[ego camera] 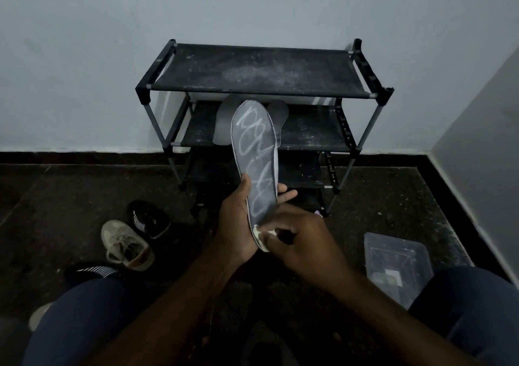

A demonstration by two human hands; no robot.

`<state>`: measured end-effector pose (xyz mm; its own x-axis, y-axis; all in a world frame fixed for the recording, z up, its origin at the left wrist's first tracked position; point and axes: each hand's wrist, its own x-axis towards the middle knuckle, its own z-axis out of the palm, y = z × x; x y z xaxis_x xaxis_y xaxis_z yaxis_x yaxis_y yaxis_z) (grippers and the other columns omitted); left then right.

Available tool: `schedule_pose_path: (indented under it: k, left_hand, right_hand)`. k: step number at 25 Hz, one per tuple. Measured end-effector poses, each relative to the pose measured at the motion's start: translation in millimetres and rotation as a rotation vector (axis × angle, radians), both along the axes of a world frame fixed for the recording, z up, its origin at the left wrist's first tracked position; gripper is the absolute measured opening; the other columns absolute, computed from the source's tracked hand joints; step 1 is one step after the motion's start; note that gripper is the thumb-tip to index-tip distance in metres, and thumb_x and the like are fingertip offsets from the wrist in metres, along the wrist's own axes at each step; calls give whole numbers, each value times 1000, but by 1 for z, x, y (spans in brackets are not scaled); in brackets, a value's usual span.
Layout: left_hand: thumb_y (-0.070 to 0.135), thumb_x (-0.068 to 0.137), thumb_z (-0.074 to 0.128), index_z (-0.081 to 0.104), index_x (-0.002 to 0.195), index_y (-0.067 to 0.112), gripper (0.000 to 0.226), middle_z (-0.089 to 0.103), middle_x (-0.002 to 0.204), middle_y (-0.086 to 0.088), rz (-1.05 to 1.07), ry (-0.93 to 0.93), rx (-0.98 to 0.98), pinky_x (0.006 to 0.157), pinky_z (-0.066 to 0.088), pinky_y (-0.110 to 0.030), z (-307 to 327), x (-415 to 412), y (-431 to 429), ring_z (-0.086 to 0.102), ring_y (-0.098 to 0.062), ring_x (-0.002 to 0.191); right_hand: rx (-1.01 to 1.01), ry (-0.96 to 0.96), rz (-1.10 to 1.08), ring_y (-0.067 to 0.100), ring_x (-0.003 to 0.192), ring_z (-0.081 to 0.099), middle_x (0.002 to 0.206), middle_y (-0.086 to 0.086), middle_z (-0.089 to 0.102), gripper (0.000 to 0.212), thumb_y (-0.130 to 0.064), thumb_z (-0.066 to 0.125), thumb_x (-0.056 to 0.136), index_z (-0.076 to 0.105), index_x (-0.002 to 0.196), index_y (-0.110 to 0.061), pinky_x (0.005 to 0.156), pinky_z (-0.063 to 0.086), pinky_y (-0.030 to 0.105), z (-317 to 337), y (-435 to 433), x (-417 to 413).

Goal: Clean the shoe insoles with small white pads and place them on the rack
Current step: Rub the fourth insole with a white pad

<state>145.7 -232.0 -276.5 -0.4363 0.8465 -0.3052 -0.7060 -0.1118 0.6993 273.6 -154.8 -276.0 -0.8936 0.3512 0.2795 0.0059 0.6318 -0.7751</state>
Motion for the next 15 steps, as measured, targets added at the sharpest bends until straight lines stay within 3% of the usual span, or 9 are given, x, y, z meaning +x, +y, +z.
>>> schedule_pose_path:
  k: [2,5,7,10,15]
  left_hand:
    - [56,106,21,60,115,-5,73,75,108,-18,9,-1,26,97,50,-47,1,-1,-1,68,-33,116]
    - [61,103,24,59,119,-4,76,65,127,-30,-11,-17,11,103,47,-49,-1,-2,-1,63,-35,124]
    - [63,103,24,59,120,-3,77,63,130,-30,-23,-17,-2,101,48,-48,0,-1,1,62,-35,125]
    - [60,104,24,61,113,-3,74,71,118,-24,2,-1,12,96,50,-48,1,-6,0,67,-32,119]
    - [64,102,26,61,118,-2,76,61,131,-32,-2,-8,5,98,50,-47,1,-6,-2,66,-35,118]
  right_hand:
    - [3,-44,-21,4,86,66,91,-11,68,8,-11,76,87,80,91,-17,78,53,22,-1,6,2]
    - [5,11,-105,3,90,67,93,-9,71,8,-9,76,87,80,91,-15,82,54,28,-1,13,-4]
    - [5,31,-65,3,92,68,95,-9,71,10,-8,76,88,80,94,-15,83,54,23,2,7,-5]
    - [18,-23,15,2,88,66,93,-11,69,11,-9,77,86,79,94,-16,78,48,11,2,3,2]
    - [-2,34,-117,0,94,67,97,-9,71,10,-6,77,85,79,92,-13,84,50,12,3,14,-5]
